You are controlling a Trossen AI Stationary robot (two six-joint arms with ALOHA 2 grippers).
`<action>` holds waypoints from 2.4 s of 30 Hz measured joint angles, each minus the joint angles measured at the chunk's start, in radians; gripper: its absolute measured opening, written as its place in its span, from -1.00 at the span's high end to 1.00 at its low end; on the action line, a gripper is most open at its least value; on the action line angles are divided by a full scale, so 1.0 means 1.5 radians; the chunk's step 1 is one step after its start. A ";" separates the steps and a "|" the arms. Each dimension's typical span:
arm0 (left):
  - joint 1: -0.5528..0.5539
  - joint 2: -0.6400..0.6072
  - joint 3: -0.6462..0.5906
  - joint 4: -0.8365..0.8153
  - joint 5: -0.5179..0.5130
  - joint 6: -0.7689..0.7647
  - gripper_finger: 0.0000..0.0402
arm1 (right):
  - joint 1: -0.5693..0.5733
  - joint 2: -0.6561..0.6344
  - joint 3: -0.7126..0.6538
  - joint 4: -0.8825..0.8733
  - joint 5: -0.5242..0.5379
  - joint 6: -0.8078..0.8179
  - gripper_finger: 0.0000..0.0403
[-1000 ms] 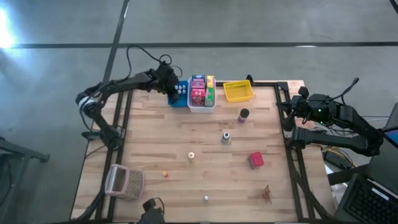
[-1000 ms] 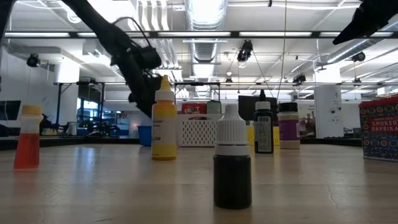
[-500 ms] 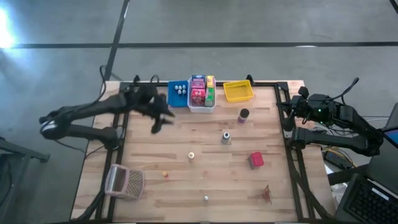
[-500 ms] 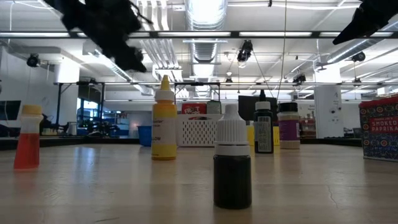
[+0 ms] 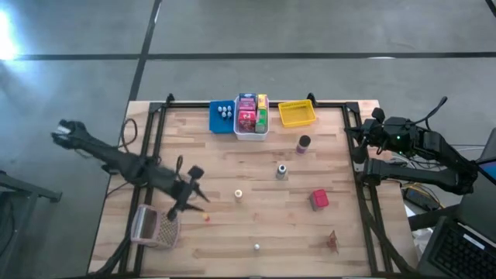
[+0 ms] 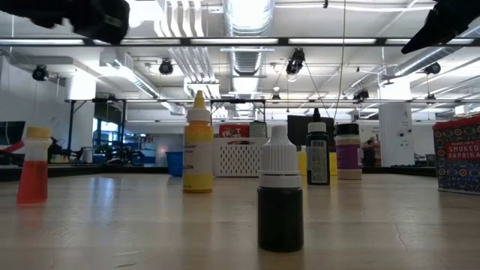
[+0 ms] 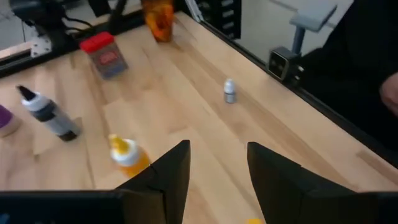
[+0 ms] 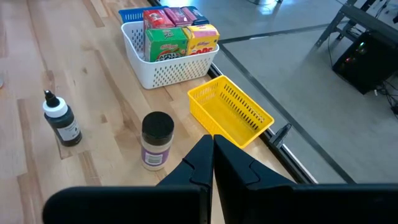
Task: Pick & Place Kitchen Items
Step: Put the transparent food coloring bottle into the blue bin
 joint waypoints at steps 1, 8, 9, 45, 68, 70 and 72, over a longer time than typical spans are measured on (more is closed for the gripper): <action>-0.031 0.003 0.000 -0.003 -0.029 -0.017 0.18 | 0.000 0.000 0.000 0.000 0.000 -0.001 0.96; -0.164 0.036 0.007 -0.018 -0.154 -0.130 0.18 | 0.000 0.000 0.000 0.000 0.000 0.000 0.96; -0.165 0.043 0.008 -0.026 -0.160 -0.138 0.18 | 0.000 0.000 0.000 0.000 0.000 0.000 0.96; -0.155 0.296 0.163 -0.286 -0.175 -0.505 0.32 | 0.000 0.000 0.000 0.000 0.000 0.000 0.96; -0.129 0.362 0.162 -0.268 -0.149 -0.503 0.18 | 0.000 0.000 0.000 0.000 0.000 -0.001 0.96; -0.129 0.365 0.162 -0.263 -0.148 -0.503 0.19 | 0.000 0.000 0.000 0.000 0.000 0.000 0.96; -0.129 0.366 0.162 -0.258 -0.145 -0.502 0.19 | 0.000 0.000 0.000 0.000 0.000 -0.001 0.96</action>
